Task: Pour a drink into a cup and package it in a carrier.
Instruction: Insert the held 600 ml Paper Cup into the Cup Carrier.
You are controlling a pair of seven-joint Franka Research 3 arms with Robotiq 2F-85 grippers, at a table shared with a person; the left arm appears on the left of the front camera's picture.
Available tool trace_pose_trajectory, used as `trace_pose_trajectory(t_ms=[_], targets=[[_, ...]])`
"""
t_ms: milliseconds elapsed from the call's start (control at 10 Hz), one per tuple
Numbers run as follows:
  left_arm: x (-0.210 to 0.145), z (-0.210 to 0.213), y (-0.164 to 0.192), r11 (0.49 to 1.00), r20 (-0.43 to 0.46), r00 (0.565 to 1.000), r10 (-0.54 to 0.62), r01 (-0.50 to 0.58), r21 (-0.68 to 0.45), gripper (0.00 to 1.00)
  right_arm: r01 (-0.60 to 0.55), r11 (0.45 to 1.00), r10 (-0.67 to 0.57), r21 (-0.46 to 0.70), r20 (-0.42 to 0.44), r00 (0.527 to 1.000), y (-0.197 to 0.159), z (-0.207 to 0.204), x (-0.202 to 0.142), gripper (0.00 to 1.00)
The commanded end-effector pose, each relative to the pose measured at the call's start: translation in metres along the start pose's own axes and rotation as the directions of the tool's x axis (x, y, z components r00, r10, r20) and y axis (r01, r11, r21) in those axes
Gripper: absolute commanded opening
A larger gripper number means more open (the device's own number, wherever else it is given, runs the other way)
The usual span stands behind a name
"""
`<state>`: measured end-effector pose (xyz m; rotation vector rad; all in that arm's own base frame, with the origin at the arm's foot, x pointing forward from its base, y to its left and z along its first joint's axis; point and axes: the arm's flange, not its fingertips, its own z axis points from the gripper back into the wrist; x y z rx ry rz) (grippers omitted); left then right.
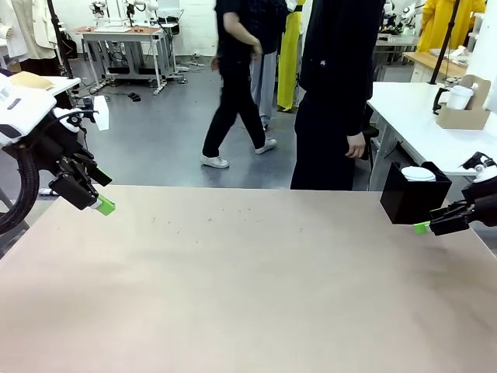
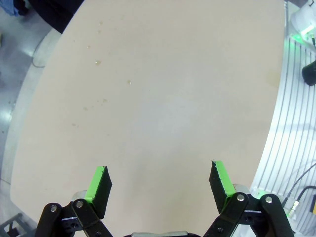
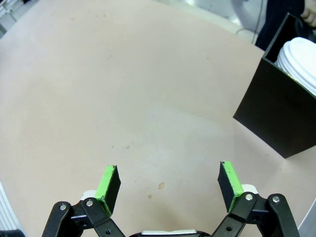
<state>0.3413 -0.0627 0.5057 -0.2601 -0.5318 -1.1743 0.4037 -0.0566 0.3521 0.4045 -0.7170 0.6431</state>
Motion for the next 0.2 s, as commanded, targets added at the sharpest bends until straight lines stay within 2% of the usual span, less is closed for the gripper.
trace_pose_trajectory(t_ms=[0, 100], targets=[[0.0002, 0.0007, -0.0007, 1.000, 0.017, 1.000, 0.009, -0.009, -0.011, 1.00, -0.001, 1.000, 0.001, -0.010, 0.001, 1.000, -0.0004, 0.0008, 0.0010, 1.00], [0.0002, 0.0007, -0.0007, 1.000, 0.017, 1.000, 0.009, -0.009, -0.011, 1.00, -0.001, 1.000, 0.001, -0.010, 0.001, 1.000, -0.0004, 0.0008, 0.0010, 1.00]])
